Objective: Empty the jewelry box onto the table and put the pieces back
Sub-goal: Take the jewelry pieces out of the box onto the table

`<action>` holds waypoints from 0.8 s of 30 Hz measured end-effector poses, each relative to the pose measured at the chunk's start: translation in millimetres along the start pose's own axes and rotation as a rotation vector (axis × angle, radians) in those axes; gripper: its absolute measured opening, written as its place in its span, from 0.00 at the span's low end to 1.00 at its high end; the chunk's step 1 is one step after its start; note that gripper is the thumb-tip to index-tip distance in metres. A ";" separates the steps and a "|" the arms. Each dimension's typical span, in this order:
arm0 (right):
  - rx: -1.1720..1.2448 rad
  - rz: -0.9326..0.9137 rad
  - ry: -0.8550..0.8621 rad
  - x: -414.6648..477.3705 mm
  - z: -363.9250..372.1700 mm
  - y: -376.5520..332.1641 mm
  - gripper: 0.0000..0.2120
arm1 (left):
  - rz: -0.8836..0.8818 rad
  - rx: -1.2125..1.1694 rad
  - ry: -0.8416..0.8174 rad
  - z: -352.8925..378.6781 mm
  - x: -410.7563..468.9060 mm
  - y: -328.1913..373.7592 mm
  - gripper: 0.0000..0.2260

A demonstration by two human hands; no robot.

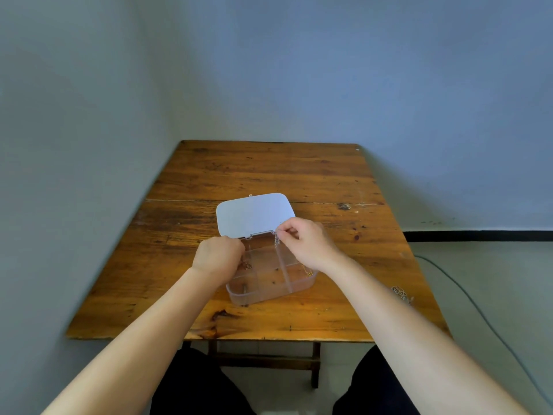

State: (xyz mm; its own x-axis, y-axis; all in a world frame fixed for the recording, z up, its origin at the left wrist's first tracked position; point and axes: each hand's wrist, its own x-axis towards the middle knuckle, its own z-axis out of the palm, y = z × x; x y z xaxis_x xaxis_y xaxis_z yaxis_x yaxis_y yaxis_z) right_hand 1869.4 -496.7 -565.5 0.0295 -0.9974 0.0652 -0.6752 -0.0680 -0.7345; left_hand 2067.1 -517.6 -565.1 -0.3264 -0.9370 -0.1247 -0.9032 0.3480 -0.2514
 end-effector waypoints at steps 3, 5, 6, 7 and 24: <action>0.260 0.107 0.069 -2.8 -11.9 -5.1 0.11 | 0.014 -0.009 -0.001 -5.5 -1.8 -2.7 0.09; 0.413 0.155 0.092 -6.4 -19.2 -8.8 0.11 | -0.001 -0.070 0.028 -10.7 -5.1 -4.1 0.09; 0.470 0.171 0.104 -8.3 -22.8 -10.6 0.10 | -0.013 -0.126 0.059 -13.8 -7.1 -4.7 0.09; 0.520 0.181 0.116 -10.0 -26.5 -11.8 0.09 | -0.025 -0.184 0.101 -17.2 -9.0 -5.3 0.09; 0.858 0.228 0.401 -25.0 -102.4 7.2 0.06 | 0.155 -1.749 0.504 -138.4 7.2 25.5 0.05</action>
State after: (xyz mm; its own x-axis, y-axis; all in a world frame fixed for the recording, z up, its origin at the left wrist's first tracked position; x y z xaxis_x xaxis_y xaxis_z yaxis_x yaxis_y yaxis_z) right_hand 1788.3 -469.9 -503.3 -0.3960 -0.9177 -0.0311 0.1375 -0.0258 -0.9902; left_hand 2003.1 -519.7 -439.5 -0.1701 -0.9371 0.3048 0.0271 0.3047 0.9521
